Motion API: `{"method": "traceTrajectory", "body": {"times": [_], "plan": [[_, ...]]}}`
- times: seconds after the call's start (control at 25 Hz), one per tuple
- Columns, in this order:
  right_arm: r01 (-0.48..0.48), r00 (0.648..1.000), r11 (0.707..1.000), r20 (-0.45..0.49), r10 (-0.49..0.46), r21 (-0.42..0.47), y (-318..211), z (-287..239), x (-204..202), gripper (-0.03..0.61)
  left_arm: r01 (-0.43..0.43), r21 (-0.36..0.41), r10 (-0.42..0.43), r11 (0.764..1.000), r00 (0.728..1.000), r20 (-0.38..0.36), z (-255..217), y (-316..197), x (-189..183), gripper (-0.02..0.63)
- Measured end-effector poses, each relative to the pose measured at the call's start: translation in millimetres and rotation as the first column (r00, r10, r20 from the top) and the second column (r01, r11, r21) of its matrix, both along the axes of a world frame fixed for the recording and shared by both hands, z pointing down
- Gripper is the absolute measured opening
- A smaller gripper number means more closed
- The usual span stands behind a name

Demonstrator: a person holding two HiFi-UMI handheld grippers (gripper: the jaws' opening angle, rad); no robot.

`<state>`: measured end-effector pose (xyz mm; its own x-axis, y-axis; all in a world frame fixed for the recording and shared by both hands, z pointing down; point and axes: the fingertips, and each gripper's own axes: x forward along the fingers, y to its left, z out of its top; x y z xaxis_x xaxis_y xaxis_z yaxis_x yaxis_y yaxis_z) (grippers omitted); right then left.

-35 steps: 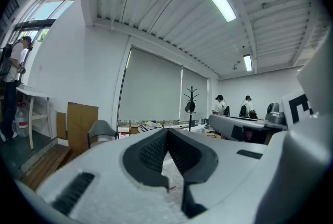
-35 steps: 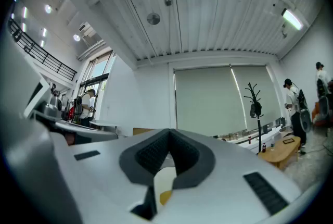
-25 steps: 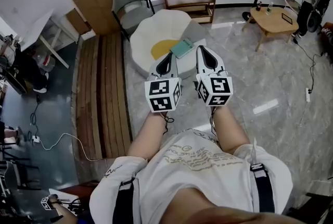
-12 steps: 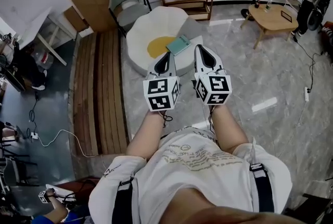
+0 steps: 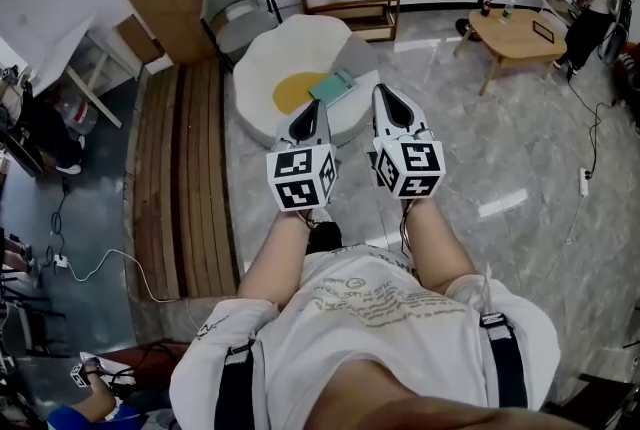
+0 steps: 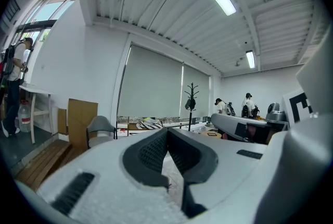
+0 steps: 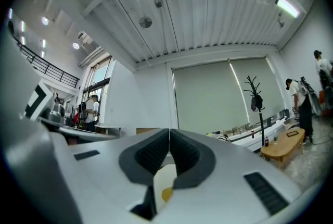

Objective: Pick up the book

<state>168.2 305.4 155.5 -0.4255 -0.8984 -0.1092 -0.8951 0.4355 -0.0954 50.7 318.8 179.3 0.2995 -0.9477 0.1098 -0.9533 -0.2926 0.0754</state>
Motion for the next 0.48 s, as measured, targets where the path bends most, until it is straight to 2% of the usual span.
{"method": "traceTrajectory", "body": {"times": [0.48], "plan": [[-0.019,1.000,1.000,-0.020,0.019,-0.001,-41.1,7.5,5.7,0.029,-0.047,0.003,0.047,0.999,0.999,-0.001,8.4,-42.1,8.5,0.020]]}}
